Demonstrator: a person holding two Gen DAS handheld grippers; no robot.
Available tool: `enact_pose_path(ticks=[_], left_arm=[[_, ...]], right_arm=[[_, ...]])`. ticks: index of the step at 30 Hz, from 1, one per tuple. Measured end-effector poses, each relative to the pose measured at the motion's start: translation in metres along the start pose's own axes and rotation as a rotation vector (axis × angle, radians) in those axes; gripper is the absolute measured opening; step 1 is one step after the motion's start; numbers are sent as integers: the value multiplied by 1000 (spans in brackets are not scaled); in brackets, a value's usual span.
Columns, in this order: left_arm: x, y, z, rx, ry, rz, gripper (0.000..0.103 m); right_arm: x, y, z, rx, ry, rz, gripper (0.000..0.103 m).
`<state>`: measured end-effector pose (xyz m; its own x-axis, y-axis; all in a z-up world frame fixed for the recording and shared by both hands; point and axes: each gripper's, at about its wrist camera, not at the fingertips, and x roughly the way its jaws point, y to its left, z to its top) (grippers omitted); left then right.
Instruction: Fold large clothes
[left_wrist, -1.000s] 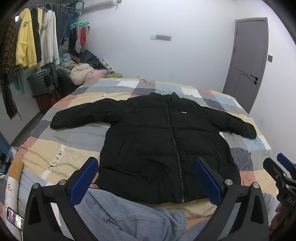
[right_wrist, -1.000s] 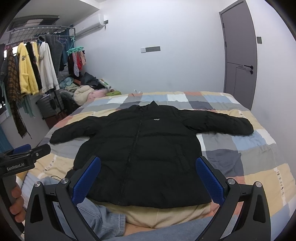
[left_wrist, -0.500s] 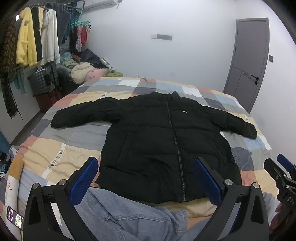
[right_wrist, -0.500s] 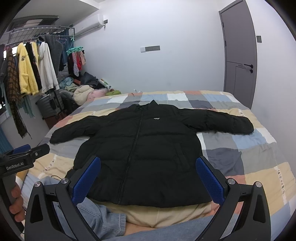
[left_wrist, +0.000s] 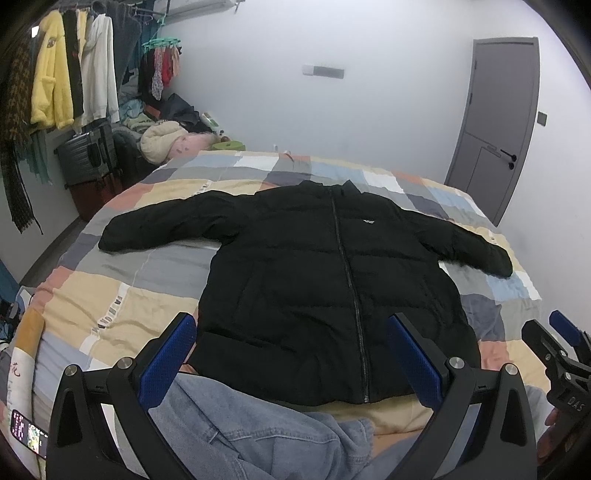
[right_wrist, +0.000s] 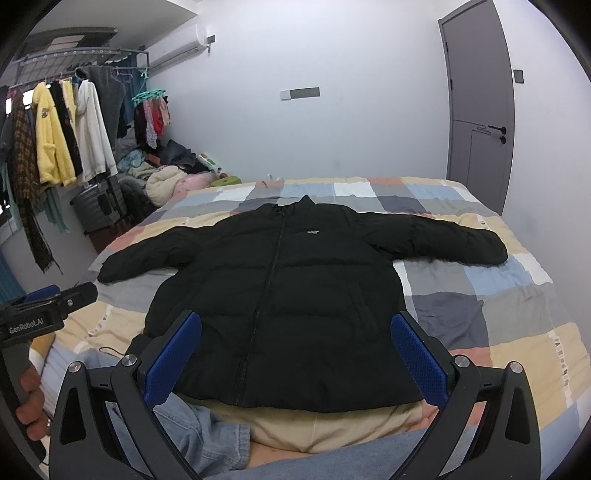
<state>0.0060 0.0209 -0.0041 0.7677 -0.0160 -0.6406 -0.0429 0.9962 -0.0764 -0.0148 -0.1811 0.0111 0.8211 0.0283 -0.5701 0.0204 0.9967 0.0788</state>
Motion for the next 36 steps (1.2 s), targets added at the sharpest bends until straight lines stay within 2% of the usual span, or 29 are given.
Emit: enact_pose_path(ticks=[8, 14, 21, 36], left_arm=[[12, -8, 4, 10, 20, -16, 103], [20, -3, 13, -4, 1, -51, 103], [49, -1, 29, 13, -22, -75, 103], [118, -23, 49, 29, 8, -120, 103]], right_arm=[[11, -7, 2, 8, 14, 2, 103], [18, -20, 4, 23, 9, -26, 103], [33, -42, 9, 28, 26, -56, 103], [67, -103, 29, 51, 18, -108, 103]])
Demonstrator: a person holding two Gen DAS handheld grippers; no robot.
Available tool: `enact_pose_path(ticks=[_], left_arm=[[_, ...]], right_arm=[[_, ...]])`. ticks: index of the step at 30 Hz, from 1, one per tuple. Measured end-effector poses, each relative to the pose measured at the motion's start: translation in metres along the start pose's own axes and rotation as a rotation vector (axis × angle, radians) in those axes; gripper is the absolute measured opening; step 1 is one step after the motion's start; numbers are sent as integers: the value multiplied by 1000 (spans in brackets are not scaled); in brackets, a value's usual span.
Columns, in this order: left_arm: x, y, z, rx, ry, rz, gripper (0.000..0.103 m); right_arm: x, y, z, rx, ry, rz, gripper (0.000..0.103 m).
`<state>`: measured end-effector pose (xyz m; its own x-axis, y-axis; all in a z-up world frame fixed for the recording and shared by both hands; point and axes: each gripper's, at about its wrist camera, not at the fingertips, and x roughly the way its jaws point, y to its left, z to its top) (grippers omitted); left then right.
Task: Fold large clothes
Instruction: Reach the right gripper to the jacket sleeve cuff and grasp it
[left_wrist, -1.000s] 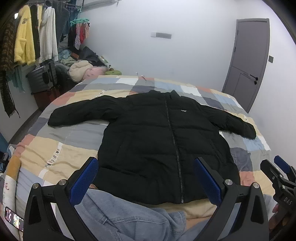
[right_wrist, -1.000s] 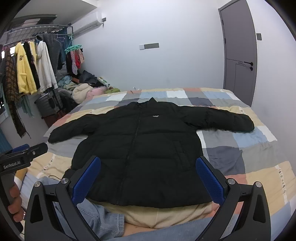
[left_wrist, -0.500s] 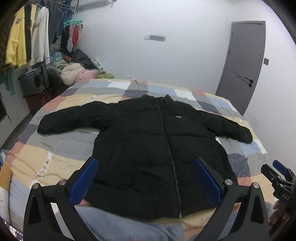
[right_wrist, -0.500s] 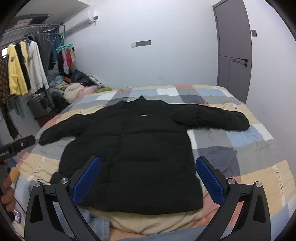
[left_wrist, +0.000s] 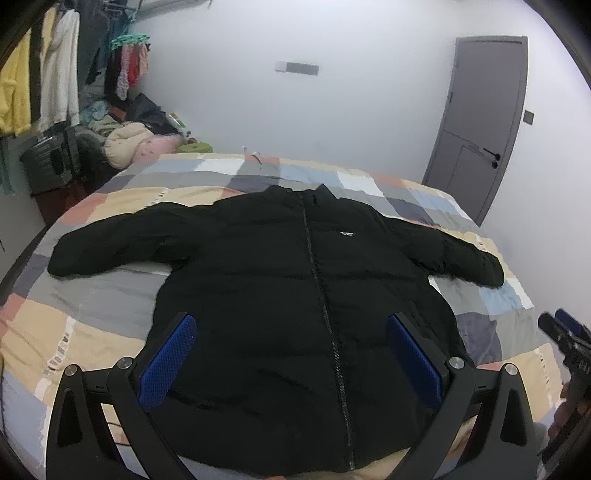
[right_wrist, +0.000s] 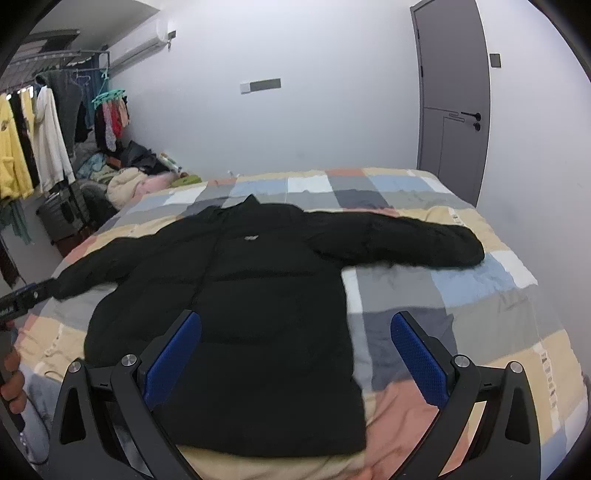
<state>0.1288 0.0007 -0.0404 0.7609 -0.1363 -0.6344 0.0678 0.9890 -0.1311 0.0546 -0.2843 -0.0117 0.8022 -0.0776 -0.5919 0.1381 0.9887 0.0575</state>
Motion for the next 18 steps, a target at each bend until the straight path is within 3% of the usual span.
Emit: enact_pose_path(ticks=[7, 11, 18], left_arm=[[42, -3, 18, -8, -44, -35, 103], [69, 2, 27, -44, -70, -43, 103], [103, 16, 23, -99, -71, -35, 103]], right_arm=[[45, -69, 16, 107, -26, -58, 103], [69, -109, 24, 102, -83, -79, 103], [141, -189, 24, 171, -84, -93, 103]])
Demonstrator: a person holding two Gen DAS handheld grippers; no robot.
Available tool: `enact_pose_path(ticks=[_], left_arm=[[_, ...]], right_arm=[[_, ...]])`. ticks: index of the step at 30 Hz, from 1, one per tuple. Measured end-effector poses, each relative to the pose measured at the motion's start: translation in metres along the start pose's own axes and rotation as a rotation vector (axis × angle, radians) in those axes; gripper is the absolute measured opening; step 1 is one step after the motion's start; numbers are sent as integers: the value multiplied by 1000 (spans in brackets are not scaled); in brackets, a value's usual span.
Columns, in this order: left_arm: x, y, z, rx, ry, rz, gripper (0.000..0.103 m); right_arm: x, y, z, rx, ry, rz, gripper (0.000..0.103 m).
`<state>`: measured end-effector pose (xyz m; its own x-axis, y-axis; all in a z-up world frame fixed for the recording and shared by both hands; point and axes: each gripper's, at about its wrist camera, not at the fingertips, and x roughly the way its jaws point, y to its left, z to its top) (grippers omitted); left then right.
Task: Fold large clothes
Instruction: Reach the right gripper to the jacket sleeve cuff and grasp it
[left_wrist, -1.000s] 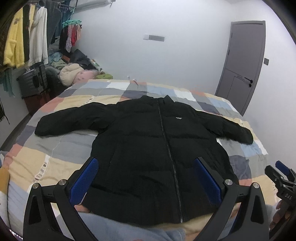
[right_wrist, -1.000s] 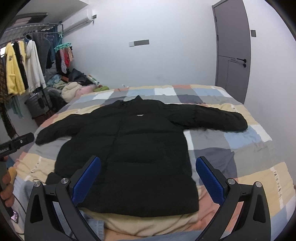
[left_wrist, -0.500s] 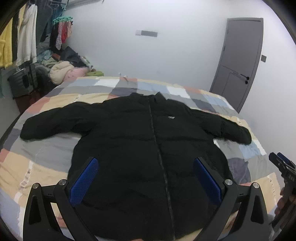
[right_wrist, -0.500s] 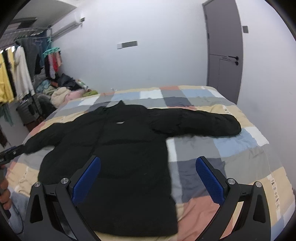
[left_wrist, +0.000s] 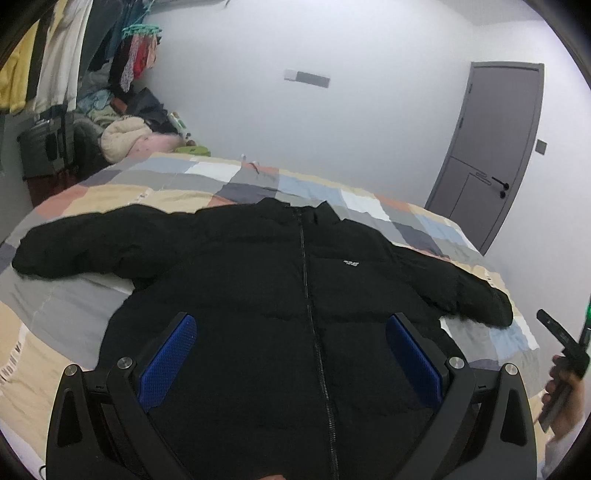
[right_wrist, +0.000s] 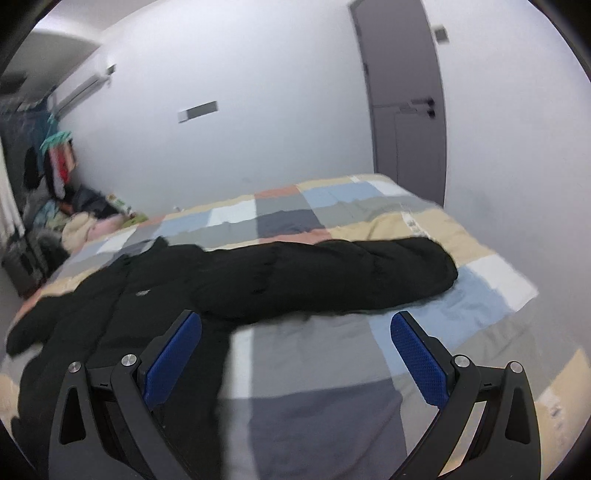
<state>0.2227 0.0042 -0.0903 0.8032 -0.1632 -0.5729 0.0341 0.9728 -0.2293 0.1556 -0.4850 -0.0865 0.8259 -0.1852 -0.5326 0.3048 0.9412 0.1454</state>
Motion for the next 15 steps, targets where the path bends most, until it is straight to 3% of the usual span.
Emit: enact_pose_path(ticks=[9, 15], left_arm=[[36, 3, -11, -20, 39, 8, 103], [63, -1, -15, -16, 63, 31, 103]], right_arm=[[117, -98, -8, 168, 91, -43, 103], [171, -158, -12, 389, 105, -14, 103]])
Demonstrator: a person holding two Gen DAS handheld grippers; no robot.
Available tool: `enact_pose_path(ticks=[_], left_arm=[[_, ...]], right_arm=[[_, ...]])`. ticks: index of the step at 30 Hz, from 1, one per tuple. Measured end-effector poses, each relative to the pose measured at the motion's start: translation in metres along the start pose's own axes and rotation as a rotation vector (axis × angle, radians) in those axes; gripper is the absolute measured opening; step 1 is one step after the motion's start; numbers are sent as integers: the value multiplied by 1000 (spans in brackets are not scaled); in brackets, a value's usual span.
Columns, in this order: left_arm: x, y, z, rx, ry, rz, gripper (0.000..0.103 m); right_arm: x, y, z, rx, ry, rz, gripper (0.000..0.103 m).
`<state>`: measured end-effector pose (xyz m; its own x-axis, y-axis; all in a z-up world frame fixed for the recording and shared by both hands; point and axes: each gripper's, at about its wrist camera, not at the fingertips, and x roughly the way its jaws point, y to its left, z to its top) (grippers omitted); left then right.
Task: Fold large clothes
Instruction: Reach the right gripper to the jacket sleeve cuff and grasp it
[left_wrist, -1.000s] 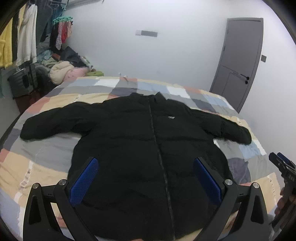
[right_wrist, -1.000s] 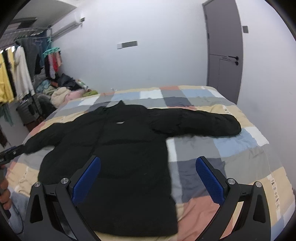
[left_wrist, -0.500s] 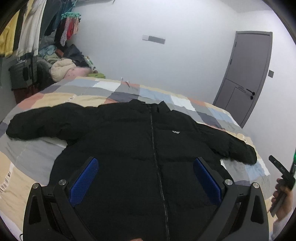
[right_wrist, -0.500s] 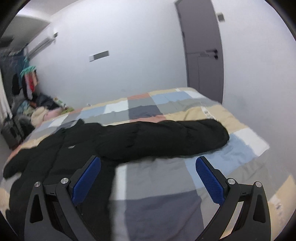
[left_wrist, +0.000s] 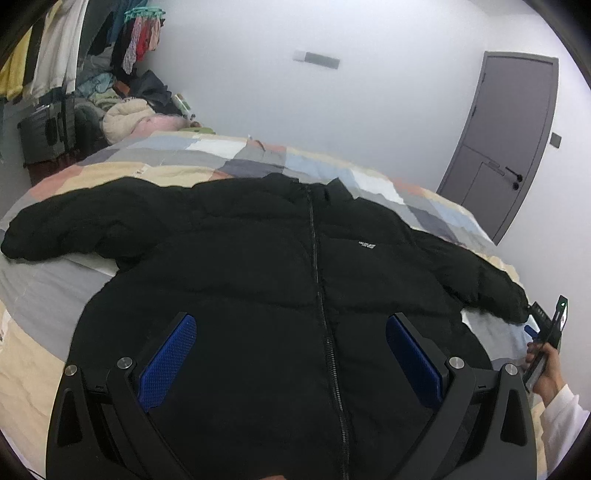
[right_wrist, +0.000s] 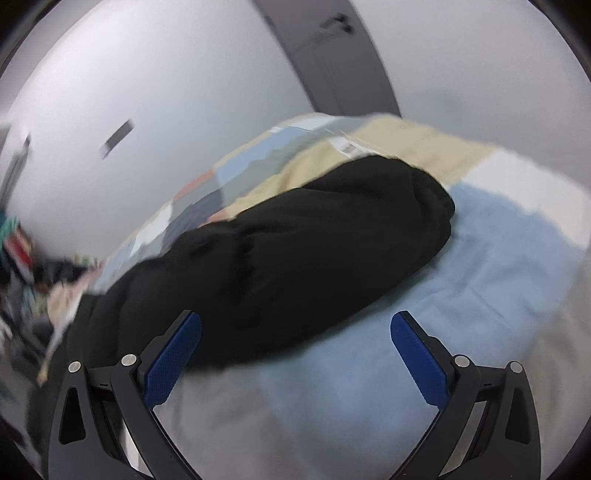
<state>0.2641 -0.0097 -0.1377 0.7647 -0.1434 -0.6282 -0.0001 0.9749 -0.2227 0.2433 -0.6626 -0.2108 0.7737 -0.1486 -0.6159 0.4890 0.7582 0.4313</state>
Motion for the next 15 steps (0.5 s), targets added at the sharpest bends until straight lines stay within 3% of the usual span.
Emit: enact_pose_path(ticks=[5, 8, 11, 13, 15], left_arm=[[27, 1, -3, -6, 43, 23, 103], [42, 4, -4, -1, 68, 39, 103], [49, 6, -7, 15, 60, 67, 103], [53, 7, -7, 22, 64, 75, 103], [58, 7, -8, 29, 72, 78, 103]], right_arm=[[23, -47, 16, 253, -68, 41, 101], [32, -57, 26, 296, -107, 59, 96], [40, -60, 33, 323, -136, 55, 83], [46, -62, 37, 338, -144, 63, 63], [55, -64, 45, 350, -146, 92, 50]])
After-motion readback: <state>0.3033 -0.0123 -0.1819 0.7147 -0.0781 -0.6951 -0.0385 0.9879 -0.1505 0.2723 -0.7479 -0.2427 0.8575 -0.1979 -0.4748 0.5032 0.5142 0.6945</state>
